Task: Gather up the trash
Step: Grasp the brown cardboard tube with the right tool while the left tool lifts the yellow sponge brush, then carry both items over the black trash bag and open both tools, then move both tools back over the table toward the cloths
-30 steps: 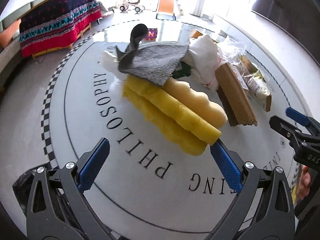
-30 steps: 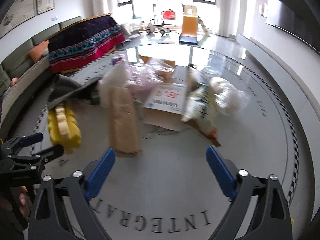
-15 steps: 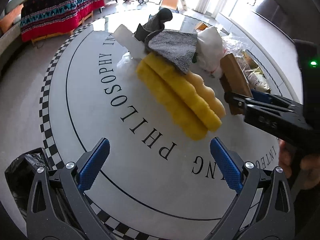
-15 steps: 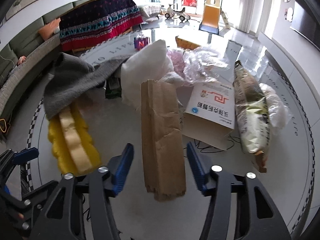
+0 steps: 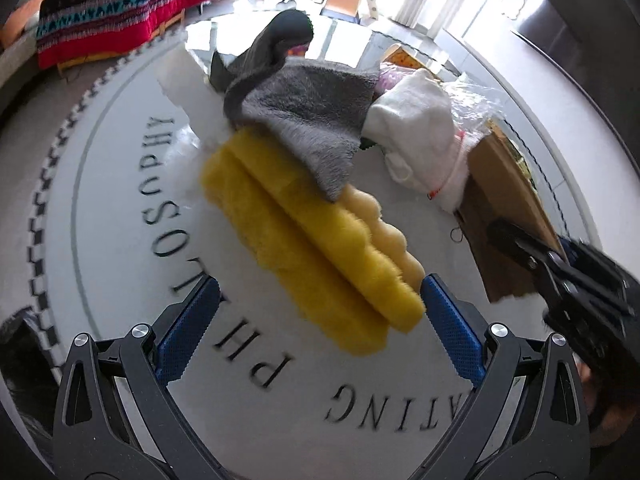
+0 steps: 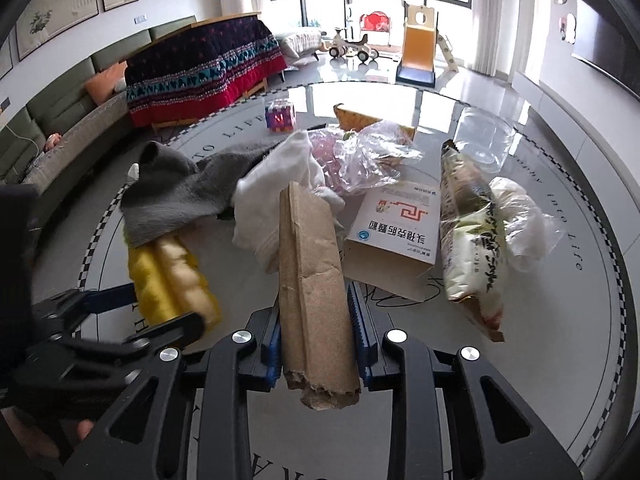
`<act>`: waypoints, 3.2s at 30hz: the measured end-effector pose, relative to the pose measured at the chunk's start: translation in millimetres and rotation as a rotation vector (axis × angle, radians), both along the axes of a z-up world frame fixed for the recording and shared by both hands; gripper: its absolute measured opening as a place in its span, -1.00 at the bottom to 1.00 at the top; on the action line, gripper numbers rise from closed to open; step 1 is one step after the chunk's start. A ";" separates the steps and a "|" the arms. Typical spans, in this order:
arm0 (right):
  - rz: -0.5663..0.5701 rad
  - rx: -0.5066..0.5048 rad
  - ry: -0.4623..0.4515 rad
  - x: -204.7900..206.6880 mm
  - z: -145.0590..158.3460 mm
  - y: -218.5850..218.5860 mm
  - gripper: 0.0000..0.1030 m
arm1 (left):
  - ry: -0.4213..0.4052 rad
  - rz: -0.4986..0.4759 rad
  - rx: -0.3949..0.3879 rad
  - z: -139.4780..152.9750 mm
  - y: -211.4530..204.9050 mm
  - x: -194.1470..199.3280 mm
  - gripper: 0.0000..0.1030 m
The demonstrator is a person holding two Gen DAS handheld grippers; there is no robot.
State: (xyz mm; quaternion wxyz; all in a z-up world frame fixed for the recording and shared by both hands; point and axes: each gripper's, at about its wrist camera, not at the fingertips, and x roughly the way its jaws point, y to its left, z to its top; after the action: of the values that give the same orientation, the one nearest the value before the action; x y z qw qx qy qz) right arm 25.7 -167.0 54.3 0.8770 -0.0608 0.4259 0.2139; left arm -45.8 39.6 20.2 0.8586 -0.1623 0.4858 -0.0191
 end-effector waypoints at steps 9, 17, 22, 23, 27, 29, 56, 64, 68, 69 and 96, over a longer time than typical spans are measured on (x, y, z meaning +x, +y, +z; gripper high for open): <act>0.007 0.022 -0.008 -5.6 2.5 -4.3 -0.42 | -0.008 0.063 -0.095 2.3 5.0 13.6 0.59; -0.014 0.053 -0.042 -18.6 16.7 -16.2 -0.49 | -0.072 -0.026 0.000 20.1 -2.3 -19.2 0.33; -0.011 0.091 -0.045 -26.5 29.9 -19.7 -0.81 | -0.141 -0.037 0.035 43.2 2.2 -41.2 0.29; -0.010 0.095 -0.046 -28.6 32.4 -19.3 -0.81 | -0.149 -0.032 0.039 46.4 5.0 -45.4 0.28; -0.006 0.115 -0.048 -39.6 39.6 -19.8 -0.81 | -0.183 -0.016 0.036 57.0 14.3 -61.0 0.26; -0.002 0.128 -0.048 -44.2 44.7 -18.0 -0.81 | -0.193 -0.013 0.051 62.3 18.0 -68.9 0.26; 0.382 0.145 -0.024 -143.8 54.2 153.6 -0.81 | -0.189 0.296 0.205 50.1 145.0 -239.3 0.26; 0.597 0.116 0.040 -205.1 36.9 240.8 -0.81 | -0.062 0.465 0.216 -0.7 195.0 -303.7 0.27; 0.685 0.096 0.088 -232.4 22.1 281.8 -0.81 | -0.004 0.523 0.218 -20.1 207.7 -329.0 0.28; 0.702 0.092 0.099 -238.3 18.5 291.2 -0.81 | 0.007 0.531 0.224 -22.8 209.1 -332.9 0.29; 0.679 0.114 0.137 -238.3 10.8 294.5 0.31 | 0.082 0.545 0.248 -34.3 204.4 -318.8 0.88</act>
State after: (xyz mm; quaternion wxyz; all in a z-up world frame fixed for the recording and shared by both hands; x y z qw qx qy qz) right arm -212.6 127.5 65.1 0.7271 -0.1356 0.4266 0.5205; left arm -364.6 243.9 -14.0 0.8251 -0.1810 0.4574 0.2780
